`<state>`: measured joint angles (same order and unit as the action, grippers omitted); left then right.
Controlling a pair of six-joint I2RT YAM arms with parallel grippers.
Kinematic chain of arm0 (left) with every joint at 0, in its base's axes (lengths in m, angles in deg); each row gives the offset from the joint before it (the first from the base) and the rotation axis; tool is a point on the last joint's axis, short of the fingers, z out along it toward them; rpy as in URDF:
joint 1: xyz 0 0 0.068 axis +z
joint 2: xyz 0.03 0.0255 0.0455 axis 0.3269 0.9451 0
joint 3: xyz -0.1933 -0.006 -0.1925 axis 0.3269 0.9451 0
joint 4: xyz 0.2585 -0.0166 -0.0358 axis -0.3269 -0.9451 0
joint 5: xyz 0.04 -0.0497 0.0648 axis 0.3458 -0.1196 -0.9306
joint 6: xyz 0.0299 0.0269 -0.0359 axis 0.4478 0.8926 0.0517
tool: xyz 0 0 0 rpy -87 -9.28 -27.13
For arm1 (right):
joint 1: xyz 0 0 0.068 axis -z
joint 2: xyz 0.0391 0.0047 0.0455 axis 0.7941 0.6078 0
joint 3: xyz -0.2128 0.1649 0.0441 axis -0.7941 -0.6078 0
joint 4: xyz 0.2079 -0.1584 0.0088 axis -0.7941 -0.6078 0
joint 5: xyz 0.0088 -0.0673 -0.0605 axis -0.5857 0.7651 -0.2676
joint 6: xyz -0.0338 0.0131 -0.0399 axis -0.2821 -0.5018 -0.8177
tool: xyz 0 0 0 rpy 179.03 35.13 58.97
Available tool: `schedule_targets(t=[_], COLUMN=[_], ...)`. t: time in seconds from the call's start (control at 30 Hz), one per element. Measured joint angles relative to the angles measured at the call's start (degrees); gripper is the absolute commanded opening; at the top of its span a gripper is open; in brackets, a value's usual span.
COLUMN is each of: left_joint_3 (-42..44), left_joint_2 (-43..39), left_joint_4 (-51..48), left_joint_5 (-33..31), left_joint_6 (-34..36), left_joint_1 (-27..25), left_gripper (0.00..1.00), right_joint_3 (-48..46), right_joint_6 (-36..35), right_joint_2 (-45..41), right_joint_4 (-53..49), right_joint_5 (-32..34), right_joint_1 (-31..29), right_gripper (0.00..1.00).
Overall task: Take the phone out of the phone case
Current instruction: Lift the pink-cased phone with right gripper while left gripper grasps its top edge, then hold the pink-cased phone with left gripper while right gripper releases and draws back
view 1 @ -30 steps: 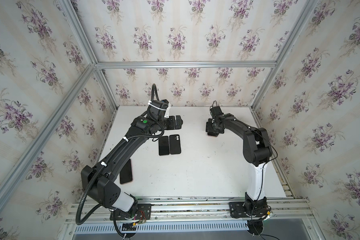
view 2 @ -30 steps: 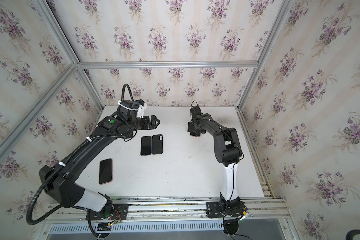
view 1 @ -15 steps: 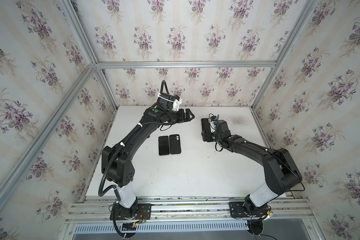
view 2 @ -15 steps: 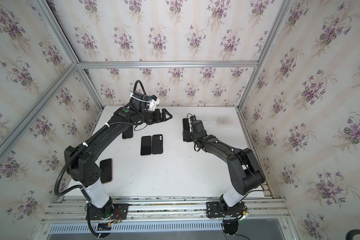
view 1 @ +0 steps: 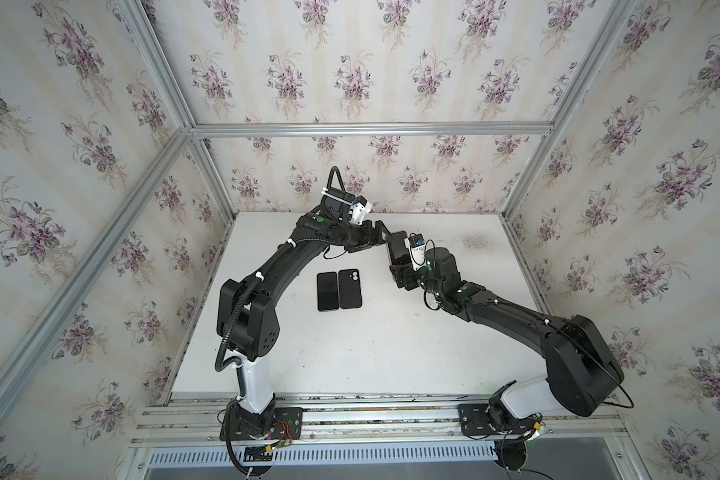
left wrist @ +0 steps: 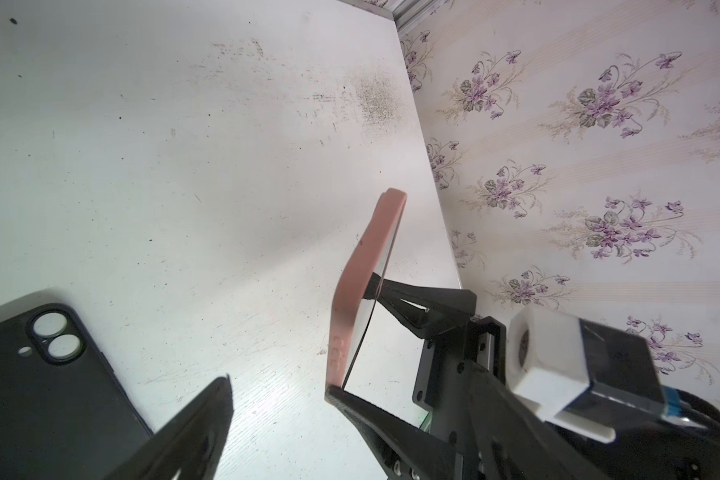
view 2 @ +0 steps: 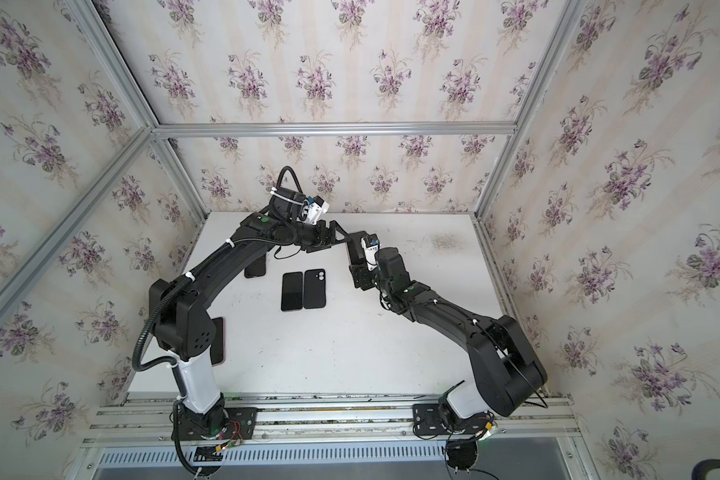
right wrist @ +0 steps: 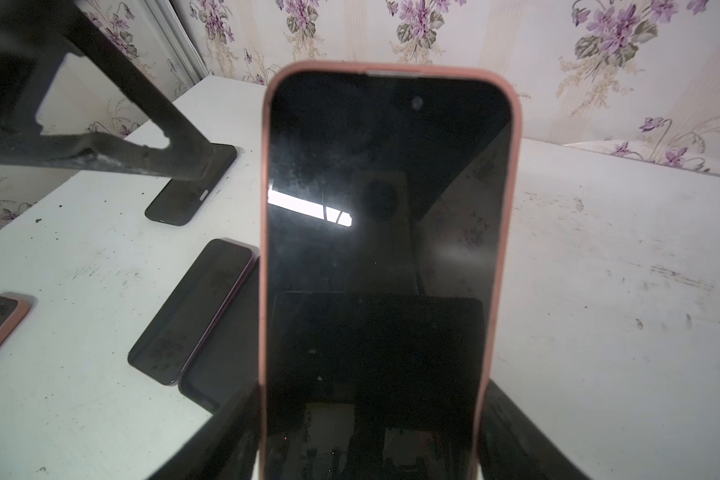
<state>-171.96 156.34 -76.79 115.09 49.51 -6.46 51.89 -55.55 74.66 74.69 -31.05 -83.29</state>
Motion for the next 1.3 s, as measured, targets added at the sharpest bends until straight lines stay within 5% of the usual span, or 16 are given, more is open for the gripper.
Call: schedule_targets(t=[0.17, 0.5, 0.83, 0.97, 1.03, 1.13, 1.3], left_joint_3=[-0.09, -0.17, 0.11, 0.22, 0.22, 0.22, -1.99], left_joint_2=[1.38, 2.19, 2.71, 2.71, 2.71, 2.08, -1.05], left_joint_4=[-0.02, 0.00, 0.02, 0.15, 0.04, -0.20, -2.54], left_joint_5=[0.87, 1.33, 2.29, 4.00, 4.63, 4.63, 5.53], left_joint_6=[0.26, 1.44, 2.38, 4.74, 5.51, 5.46, 3.32], left_joint_1=[0.42, 0.76, 0.85, 1.11, 1.38, 1.81, 3.32], left_gripper=[0.82, 0.56, 0.18, 0.10, 0.06, 0.02, 0.00], right_joint_3=[-0.07, -0.74, -0.76, -0.81, -0.81, -0.76, -0.74], right_joint_6=[-0.28, -0.22, -0.02, 1.49, 2.21, 2.58, 2.97], right_joint_2=[-0.20, -0.50, -0.31, -0.20, -0.20, -0.52, -4.02], right_joint_4=[0.13, 0.52, 0.63, 0.72, 0.90, 0.94, 3.76], right_joint_5=[-2.10, -2.67, -3.08, -4.59, -5.07, -5.44, -6.40], right_joint_1=[-2.36, -3.13, -3.13, -2.97, -2.97, -3.02, -3.28], right_gripper=[0.24, 0.21, 0.17, 0.18, 0.28, 0.59, 0.85])
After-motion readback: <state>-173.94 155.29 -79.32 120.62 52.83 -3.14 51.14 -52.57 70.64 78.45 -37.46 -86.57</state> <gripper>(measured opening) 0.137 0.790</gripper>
